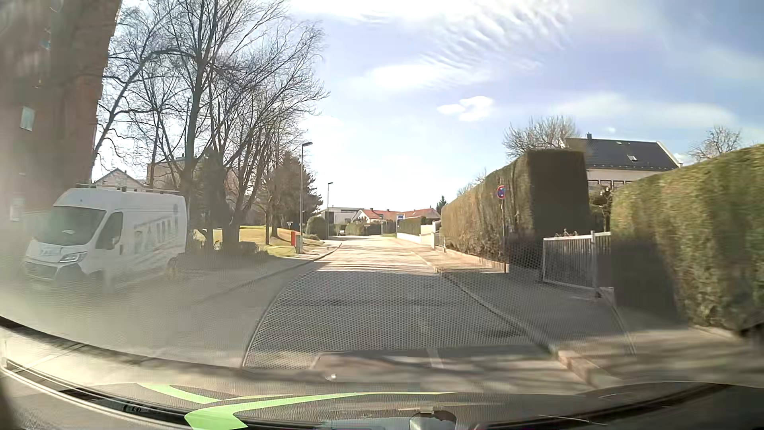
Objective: Follow the waypoints while adhering to traffic rules and regulations
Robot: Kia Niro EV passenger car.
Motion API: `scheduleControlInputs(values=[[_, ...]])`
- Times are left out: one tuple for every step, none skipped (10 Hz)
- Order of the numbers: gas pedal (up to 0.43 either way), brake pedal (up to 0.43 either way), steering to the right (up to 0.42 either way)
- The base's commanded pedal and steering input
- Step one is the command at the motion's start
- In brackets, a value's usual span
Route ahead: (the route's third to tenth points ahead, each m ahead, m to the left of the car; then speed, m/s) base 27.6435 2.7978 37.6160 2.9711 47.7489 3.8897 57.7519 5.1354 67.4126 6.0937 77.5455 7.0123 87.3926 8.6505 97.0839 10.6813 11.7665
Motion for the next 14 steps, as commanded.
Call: scheduleControlInputs(values=[[0.177,0.0,-0.012],[0.177,0.0,-0.012],[0.177,0.0,-0.012],[0.177,0.0,-0.012],[0.177,0.0,-0.012],[0.177,0.0,-0.012],[0.189,0.0,-0.012],[0.189,0.0,-0.01],[0.189,0.0,-0.007],[0.189,0.0,-0.005],[0.189,0.0,-0.003],[0.189,0.0,-0.003],[0.189,0.0,-0.003],[0.189,0.0,-0.003]])
